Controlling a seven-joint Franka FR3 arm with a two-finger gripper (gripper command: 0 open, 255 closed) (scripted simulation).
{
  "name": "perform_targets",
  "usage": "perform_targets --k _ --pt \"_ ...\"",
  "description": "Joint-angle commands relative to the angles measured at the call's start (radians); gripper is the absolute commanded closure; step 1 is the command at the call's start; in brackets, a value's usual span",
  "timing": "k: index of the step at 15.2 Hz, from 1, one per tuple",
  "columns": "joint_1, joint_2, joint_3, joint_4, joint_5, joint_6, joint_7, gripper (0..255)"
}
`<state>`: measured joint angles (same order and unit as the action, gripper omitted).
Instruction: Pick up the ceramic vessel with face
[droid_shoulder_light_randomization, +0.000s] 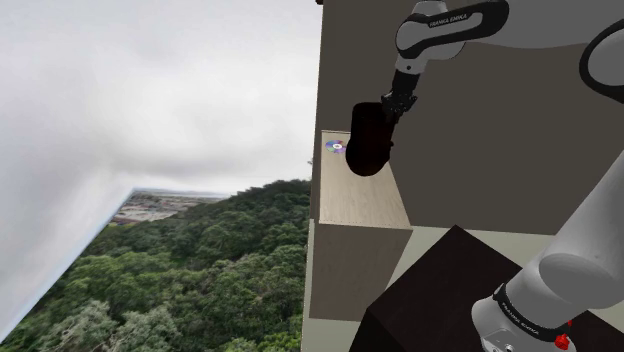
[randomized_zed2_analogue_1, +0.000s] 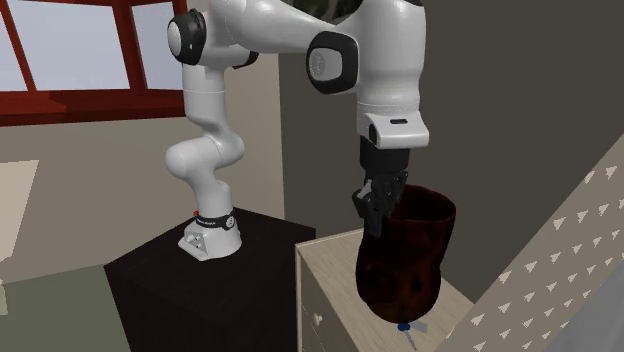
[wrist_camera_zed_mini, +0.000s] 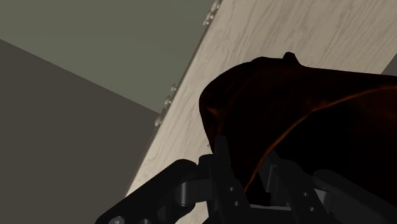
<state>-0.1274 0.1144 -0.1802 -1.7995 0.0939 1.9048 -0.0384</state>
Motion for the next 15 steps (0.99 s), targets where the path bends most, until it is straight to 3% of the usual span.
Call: perform_targets --k 1,4,15 --pt "0.000 0.000 0.000 0.000 0.000 0.000 0.000 255" --pt "0.000 -0.001 0.000 -0.004 0.000 0.002 0.000 255" --pt "-0.001 -0.013 -0.001 0.130 -0.006 -0.142 0.011 255"
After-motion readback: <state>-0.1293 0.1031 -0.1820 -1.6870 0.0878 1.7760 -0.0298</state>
